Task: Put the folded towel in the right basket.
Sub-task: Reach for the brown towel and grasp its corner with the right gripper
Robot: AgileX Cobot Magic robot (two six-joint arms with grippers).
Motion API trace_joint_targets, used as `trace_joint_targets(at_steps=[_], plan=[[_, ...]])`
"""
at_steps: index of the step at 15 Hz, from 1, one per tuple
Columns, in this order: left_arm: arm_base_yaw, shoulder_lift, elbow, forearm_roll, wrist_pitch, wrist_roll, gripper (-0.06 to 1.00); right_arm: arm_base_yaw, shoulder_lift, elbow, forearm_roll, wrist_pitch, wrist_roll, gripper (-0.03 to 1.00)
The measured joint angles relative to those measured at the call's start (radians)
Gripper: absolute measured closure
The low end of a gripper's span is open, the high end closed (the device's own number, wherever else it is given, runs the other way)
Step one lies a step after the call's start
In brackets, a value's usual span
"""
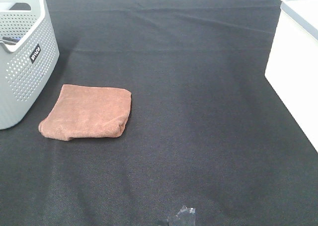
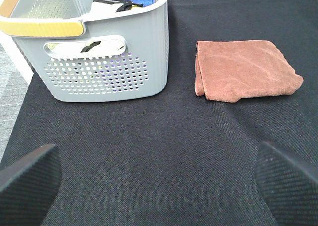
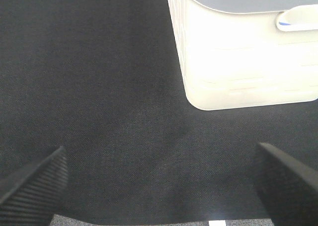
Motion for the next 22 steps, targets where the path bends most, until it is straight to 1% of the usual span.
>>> trace_joint_targets(at_steps=[6, 8, 9, 10, 11, 12, 14, 15, 16, 17, 18, 19, 20, 22], plan=[[0.000, 0.000, 0.000, 0.000, 0.000, 0.000, -0.05, 0.000, 0.000, 0.000, 0.000, 0.000, -0.004, 0.00], [0.000, 0.000, 0.000, 0.000, 0.000, 0.000, -0.05, 0.000, 0.061, -0.025, 0.010, 0.013, -0.034, 0.00], [0.000, 0.000, 0.000, 0.000, 0.000, 0.000, -0.05, 0.000, 0.163, -0.065, 0.022, 0.013, -0.041, 0.00], [0.000, 0.000, 0.000, 0.000, 0.000, 0.000, -0.05, 0.000, 0.401, -0.175, 0.041, 0.012, -0.049, 0.00], [0.000, 0.000, 0.000, 0.000, 0.000, 0.000, -0.05, 0.000, 0.554, -0.257, 0.067, 0.013, -0.049, 0.00], [0.000, 0.000, 0.000, 0.000, 0.000, 0.000, -0.05, 0.000, 0.717, -0.352, 0.107, 0.019, -0.049, 0.00], [0.000, 0.000, 0.000, 0.000, 0.000, 0.000, -0.05, 0.000, 0.974, -0.520, 0.187, 0.051, -0.056, 0.00], [0.000, 0.000, 0.000, 0.000, 0.000, 0.000, -0.05, 0.000, 1.074, -0.581, 0.231, 0.056, -0.077, 0.00], [0.000, 0.000, 0.000, 0.000, 0.000, 0.000, -0.05, 0.000, 1.203, -0.647, 0.335, 0.052, -0.115, 0.00], [0.000, 0.000, 0.000, 0.000, 0.000, 0.000, -0.05, 0.002, 1.237, -0.660, 0.381, 0.046, -0.125, 0.00], [0.000, 0.000, 0.000, 0.000, 0.000, 0.000, -0.05, 0.031, 1.322, -0.686, 0.447, 0.018, -0.145, 0.00], [0.000, 0.000, 0.000, 0.000, 0.000, 0.000, -0.05, 0.122, 1.461, -0.726, 0.485, -0.071, -0.159, 0.01], [0.000, 0.000, 0.000, 0.000, 0.000, 0.000, -0.05, 0.197, 1.557, -0.760, 0.504, -0.135, -0.160, 0.01], [0.000, 0.000, 0.000, 0.000, 0.000, 0.000, -0.05, 0.288, 1.780, -0.871, 0.577, -0.167, -0.170, 0.01]])
